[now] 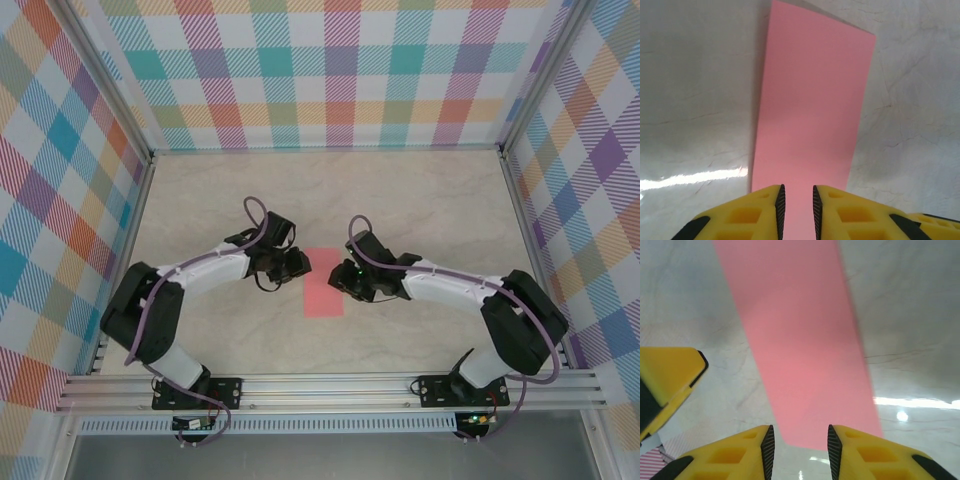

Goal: Fold a paper plane with a square sheet of paper (pick it up from the middle)
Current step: Turn over the paper at the center of the table, then third fold the triangle at the center of the table.

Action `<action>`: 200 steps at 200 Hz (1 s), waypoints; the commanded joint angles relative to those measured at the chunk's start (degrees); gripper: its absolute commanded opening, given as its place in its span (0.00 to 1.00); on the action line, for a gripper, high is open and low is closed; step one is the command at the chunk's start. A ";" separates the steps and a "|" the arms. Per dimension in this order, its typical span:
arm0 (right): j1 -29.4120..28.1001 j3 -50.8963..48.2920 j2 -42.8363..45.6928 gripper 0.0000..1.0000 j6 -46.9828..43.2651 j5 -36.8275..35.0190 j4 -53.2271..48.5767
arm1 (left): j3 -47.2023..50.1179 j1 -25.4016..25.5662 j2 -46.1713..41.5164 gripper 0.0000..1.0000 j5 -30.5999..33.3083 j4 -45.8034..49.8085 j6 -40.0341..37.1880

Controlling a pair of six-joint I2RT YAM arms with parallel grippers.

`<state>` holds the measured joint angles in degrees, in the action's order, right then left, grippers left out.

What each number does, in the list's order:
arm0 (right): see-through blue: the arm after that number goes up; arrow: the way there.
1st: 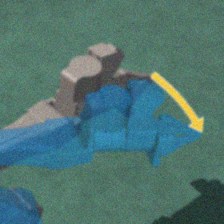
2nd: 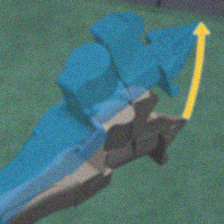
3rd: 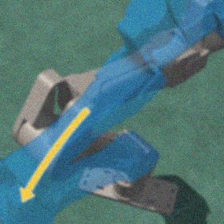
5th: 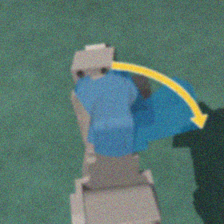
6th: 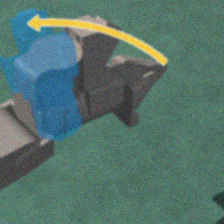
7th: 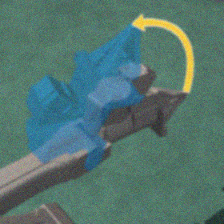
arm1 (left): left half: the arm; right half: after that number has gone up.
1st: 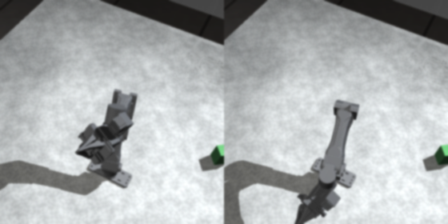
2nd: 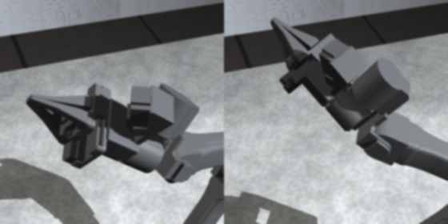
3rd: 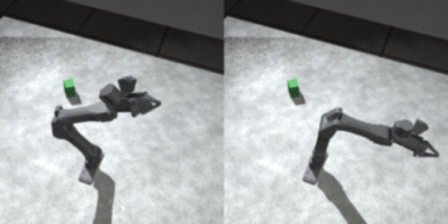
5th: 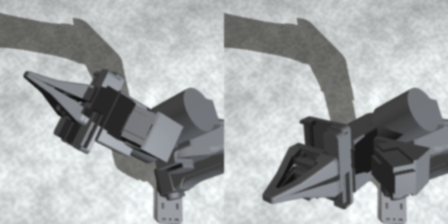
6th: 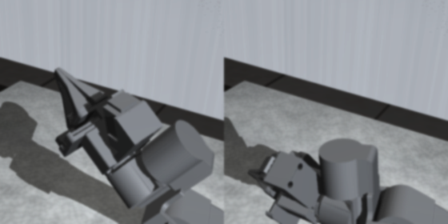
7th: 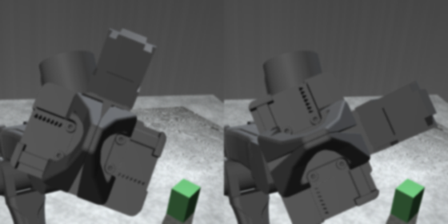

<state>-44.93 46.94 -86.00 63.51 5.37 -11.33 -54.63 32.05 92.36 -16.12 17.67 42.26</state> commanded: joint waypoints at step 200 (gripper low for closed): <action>1.40 0.92 -7.82 0.38 -3.04 4.92 0.13 | -6.70 -1.21 14.52 0.15 1.99 4.00 -6.14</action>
<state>-43.48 46.37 -92.51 61.28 10.09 -10.17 -62.43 31.73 105.71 -15.38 20.40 37.45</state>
